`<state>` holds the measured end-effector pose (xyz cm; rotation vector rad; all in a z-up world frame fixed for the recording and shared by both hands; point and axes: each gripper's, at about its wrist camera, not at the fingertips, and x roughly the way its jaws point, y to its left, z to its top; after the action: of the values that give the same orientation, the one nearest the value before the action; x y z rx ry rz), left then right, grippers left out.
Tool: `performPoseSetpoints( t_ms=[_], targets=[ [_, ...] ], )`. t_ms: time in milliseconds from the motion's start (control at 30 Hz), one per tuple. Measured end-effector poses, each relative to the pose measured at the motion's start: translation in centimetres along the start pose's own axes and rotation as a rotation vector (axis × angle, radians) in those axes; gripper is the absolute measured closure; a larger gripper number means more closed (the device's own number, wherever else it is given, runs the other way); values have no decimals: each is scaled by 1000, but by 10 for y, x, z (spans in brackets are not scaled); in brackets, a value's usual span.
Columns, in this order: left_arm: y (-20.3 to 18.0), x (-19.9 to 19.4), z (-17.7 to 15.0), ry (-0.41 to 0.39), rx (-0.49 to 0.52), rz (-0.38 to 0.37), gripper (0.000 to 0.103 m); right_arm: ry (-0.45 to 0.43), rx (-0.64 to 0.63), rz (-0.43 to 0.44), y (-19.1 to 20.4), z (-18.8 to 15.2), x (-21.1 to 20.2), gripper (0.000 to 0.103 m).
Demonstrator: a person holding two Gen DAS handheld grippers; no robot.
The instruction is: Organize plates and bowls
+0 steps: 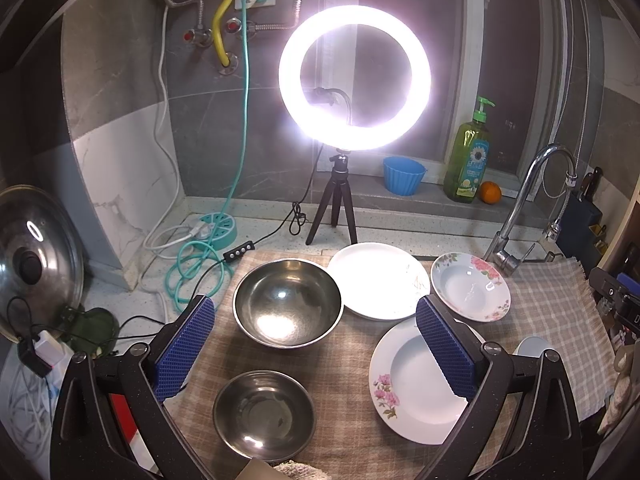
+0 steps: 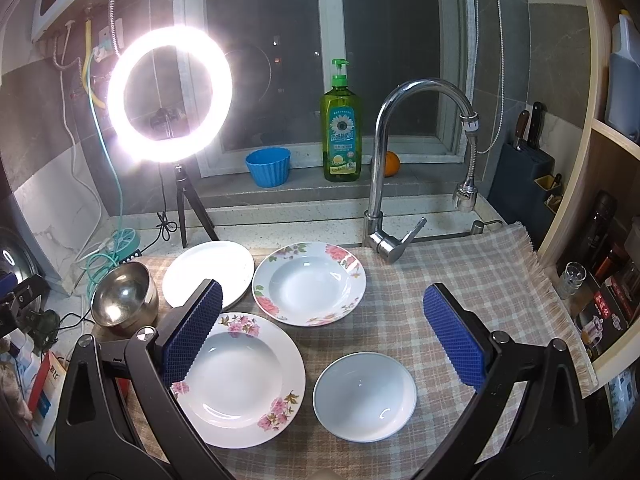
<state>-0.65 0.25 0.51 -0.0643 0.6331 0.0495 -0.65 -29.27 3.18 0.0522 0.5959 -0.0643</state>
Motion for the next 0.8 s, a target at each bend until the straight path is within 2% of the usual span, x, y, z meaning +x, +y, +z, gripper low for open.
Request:
performPoseSetpoints(
  t_ms=[800],
  targets=[
    [-2,0,0,9,5,-6,2,7,1,-3,1,-2,3,1]
  ],
)
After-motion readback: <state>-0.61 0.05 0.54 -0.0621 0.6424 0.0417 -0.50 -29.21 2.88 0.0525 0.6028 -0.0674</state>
